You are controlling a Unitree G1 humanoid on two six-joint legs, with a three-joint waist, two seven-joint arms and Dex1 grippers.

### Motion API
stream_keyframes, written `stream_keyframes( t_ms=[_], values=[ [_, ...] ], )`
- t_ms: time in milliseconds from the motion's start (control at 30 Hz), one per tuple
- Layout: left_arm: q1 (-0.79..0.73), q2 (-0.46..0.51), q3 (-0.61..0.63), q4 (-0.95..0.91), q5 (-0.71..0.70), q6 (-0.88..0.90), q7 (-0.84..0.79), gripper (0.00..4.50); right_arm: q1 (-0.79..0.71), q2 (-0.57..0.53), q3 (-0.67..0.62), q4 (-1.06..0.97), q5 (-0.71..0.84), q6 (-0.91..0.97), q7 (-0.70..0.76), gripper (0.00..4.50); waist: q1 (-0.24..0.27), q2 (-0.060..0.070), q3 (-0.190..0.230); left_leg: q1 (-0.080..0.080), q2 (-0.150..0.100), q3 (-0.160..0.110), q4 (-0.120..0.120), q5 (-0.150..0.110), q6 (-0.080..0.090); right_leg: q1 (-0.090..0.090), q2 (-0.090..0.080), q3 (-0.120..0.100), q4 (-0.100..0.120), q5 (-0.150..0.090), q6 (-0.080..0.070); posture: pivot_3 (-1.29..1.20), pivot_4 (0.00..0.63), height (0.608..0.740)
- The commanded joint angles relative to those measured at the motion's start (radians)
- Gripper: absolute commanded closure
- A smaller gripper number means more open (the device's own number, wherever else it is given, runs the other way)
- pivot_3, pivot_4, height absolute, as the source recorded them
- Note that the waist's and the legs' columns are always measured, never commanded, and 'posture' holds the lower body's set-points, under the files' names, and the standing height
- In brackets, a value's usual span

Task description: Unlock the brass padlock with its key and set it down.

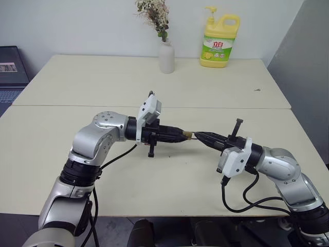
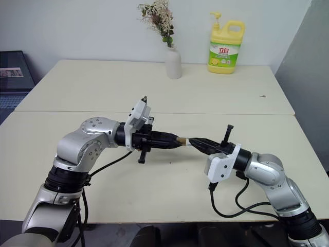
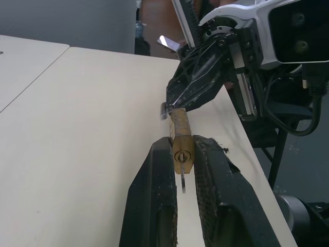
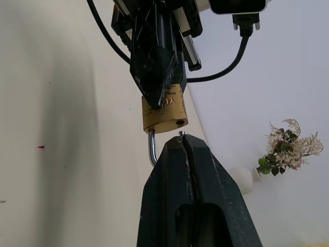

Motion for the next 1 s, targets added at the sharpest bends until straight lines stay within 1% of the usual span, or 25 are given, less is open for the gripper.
stream_keyframes(
  t_ms=[33, 167, 400, 800, 933, 1000],
  values=[
    [0.001, 0.017, -0.003, -0.034, 0.005, -0.036, -0.025, 4.34, -0.014, -0.013, -0.017, -0.006, 0.010, -0.014, 0.011, 4.50, 0.000, 0.000, 0.000, 0.000, 0.000, 0.000, 0.000, 0.000, 0.000, 0.000, 0.000, 0.000, 0.000, 0.000, 0.000, 0.00, 0.150, 0.740],
    [0.005, 0.024, -0.002, -0.041, -0.011, -0.038, -0.050, 4.34, -0.015, -0.028, -0.011, 0.015, 0.018, -0.028, 0.038, 4.50, 0.001, 0.000, 0.000, 0.000, 0.000, 0.000, 0.000, 0.000, 0.000, 0.000, 0.000, 0.000, 0.000, 0.000, 0.000, 0.00, 0.150, 0.740],
    [0.007, 0.022, 0.012, -0.043, -0.021, -0.025, -0.047, 4.34, -0.016, -0.029, 0.003, 0.034, 0.037, -0.050, 0.070, 4.50, 0.000, 0.000, 0.000, 0.000, 0.000, 0.000, 0.000, 0.000, 0.000, 0.000, 0.000, 0.000, 0.000, 0.000, 0.000, 0.00, 0.150, 0.740],
    [0.006, 0.019, 0.021, -0.043, -0.033, -0.012, -0.036, 4.34, 0.002, -0.031, 0.001, 0.040, 0.045, -0.062, 0.086, 4.50, 0.000, 0.000, 0.000, 0.000, 0.000, 0.000, 0.000, 0.000, 0.000, 0.000, 0.000, 0.000, 0.000, 0.000, 0.000, 0.00, 0.150, 0.740],
    [0.001, 0.017, 0.021, -0.042, -0.037, -0.008, -0.027, 4.34, 0.011, -0.037, -0.003, 0.040, 0.037, -0.057, 0.086, 4.50, 0.000, 0.000, 0.000, 0.000, 0.000, 0.000, 0.000, 0.000, 0.000, 0.000, 0.000, 0.000, 0.000, 0.000, 0.000, 0.00, 0.150, 0.740],
    [-0.002, 0.014, 0.023, -0.033, -0.039, 0.000, -0.012, 4.34, 0.030, -0.050, -0.014, 0.043, 0.044, -0.022, 0.094, 4.50, 0.001, 0.000, 0.000, 0.000, 0.000, 0.000, 0.000, 0.000, 0.000, 0.000, 0.000, 0.000, 0.000, 0.000, 0.000, 0.00, 0.150, 0.740]
  ],
)
